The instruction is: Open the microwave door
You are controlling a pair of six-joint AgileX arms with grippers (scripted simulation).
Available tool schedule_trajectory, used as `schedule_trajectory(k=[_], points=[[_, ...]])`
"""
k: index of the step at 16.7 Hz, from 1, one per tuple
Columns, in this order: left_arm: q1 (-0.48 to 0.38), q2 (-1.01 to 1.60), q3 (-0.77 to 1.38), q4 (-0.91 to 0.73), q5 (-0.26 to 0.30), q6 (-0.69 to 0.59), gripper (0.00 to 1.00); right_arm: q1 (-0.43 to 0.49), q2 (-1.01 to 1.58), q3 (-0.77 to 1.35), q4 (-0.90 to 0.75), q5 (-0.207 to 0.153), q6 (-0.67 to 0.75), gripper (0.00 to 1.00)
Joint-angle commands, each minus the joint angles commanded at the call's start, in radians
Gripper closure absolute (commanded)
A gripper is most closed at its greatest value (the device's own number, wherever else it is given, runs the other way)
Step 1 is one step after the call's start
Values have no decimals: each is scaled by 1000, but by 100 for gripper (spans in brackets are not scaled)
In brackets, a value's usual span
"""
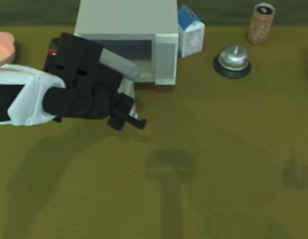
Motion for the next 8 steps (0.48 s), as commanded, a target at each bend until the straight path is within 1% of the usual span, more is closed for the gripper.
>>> schedule_trajectory(k=[6,8], points=[[33,-17,-16,-8,39,62,100,0,0,0,0,0,0,0],[33,-17,-16,-8,40,63,100,0,0,0,0,0,0,0]])
